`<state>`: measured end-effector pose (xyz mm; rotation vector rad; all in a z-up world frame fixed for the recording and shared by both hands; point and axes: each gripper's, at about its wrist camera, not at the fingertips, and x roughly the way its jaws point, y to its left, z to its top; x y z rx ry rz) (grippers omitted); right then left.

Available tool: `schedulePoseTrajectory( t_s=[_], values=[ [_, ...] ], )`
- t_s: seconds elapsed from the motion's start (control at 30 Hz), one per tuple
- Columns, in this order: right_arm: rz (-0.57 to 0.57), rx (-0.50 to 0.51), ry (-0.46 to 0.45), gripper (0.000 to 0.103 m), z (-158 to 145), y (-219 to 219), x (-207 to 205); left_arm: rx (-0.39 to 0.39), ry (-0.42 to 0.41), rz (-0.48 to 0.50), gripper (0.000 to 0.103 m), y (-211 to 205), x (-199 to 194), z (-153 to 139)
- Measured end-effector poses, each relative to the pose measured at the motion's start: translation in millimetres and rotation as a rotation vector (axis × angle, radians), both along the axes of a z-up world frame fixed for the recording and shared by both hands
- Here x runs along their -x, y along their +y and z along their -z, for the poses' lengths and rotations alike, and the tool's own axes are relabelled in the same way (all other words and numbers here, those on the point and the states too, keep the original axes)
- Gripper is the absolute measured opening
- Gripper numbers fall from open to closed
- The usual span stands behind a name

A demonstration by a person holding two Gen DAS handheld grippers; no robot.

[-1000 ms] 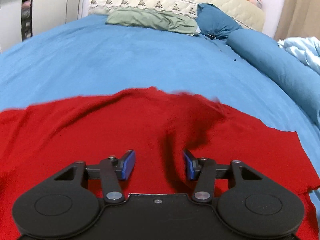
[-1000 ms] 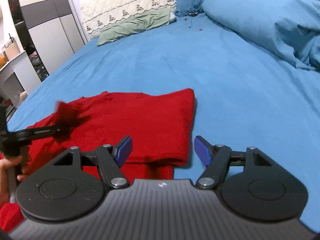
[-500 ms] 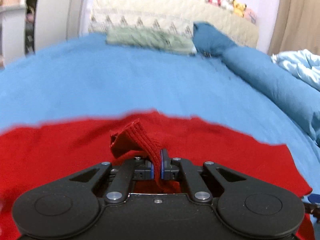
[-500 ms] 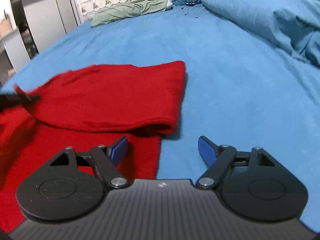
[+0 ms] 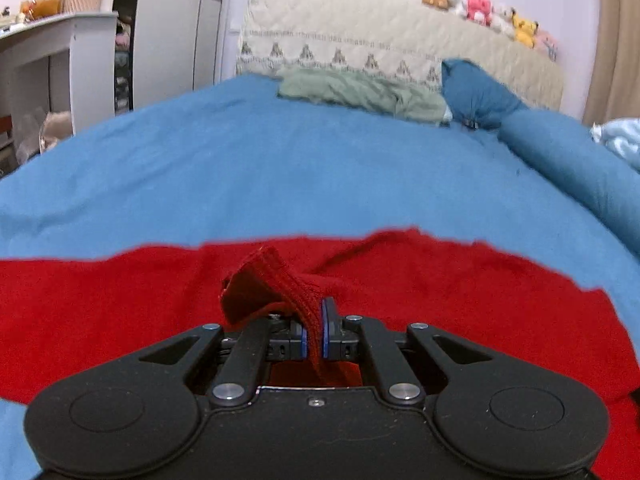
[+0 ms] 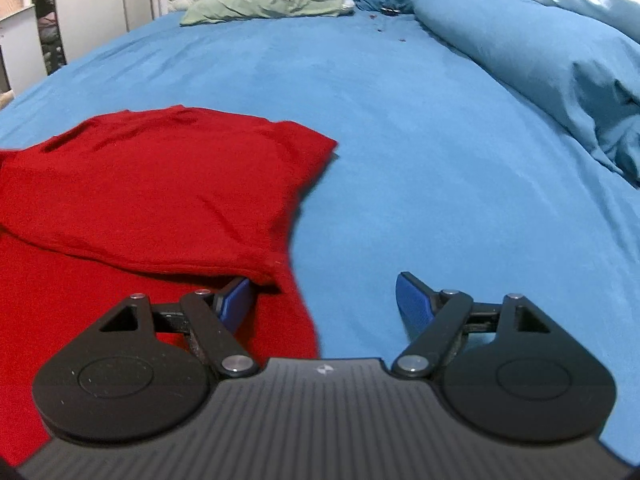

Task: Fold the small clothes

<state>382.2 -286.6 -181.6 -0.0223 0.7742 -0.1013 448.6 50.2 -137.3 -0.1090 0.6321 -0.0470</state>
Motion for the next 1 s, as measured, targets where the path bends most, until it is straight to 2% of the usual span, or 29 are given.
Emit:
schedulePoseTrajectory(
  t_s=[0.03, 0.07, 0.1, 0.2, 0.27, 0.37, 0.47, 0.53, 0.63, 0.67, 0.7, 0.73, 0.77, 0.83, 0.93, 0.97, 1.0],
  values=[
    [0.003, -0.002, 0.004, 0.093, 0, -3, 2, -0.012, 0.022, -0.002, 0.013, 2, 2, 4],
    [0.000, -0.002, 0.008, 0.093, 0, -5, 4, -0.020, 0.036, -0.004, 0.019, 4, 4, 7],
    [-0.005, 0.002, 0.012, 0.093, -1, -6, 6, -0.028, 0.054, -0.012, 0.032, 9, 7, 9],
    [-0.025, 0.024, 0.019, 0.093, -8, -5, 13, -0.059, 0.090, -0.052, 0.048, 26, 25, 11],
    [-0.050, 0.031, 0.000, 0.093, -18, -1, 18, -0.058, 0.107, -0.048, 0.049, 35, 36, 8],
    [-0.107, 0.004, -0.039, 0.093, -31, 10, 21, -0.034, 0.085, -0.039, 0.053, 45, 42, -4],
    [-0.143, -0.017, -0.059, 0.093, -36, 27, 9, -0.014, 0.052, -0.048, 0.060, 47, 29, -16],
    [-0.144, -0.040, -0.072, 0.093, -35, 35, -2, -0.013, 0.042, -0.049, 0.060, 45, 13, -18],
    [-0.150, -0.080, -0.085, 0.093, -32, 42, -17, -0.008, 0.053, -0.026, 0.059, 41, -12, -10],
    [-0.161, -0.090, -0.084, 0.093, -30, 44, -22, -0.015, 0.067, -0.020, 0.053, 39, -19, -4],
    [-0.171, -0.090, -0.084, 0.093, -29, 46, -26, -0.017, 0.073, -0.010, 0.036, 37, -22, 1],
    [-0.184, -0.086, -0.086, 0.093, -27, 47, -28, -0.022, 0.080, 0.000, 0.026, 35, -25, 5],
    [-0.199, -0.079, -0.089, 0.093, -27, 51, -33, -0.048, 0.086, -0.005, 0.011, 33, -27, 9],
    [-0.217, -0.068, -0.096, 0.093, -25, 55, -36, -0.077, 0.041, -0.011, 0.008, 31, -23, 9],
    [-0.236, -0.072, -0.125, 0.093, -24, 58, -36, -0.126, -0.127, -0.021, 0.007, 23, 0, -4],
    [-0.241, -0.086, -0.134, 0.093, -24, 58, -35, -0.170, -0.170, -0.036, 0.009, 17, 5, -8],
    [-0.245, -0.102, -0.134, 0.093, -23, 57, -34, -0.236, -0.172, -0.066, 0.011, 11, 7, -9]
  ],
)
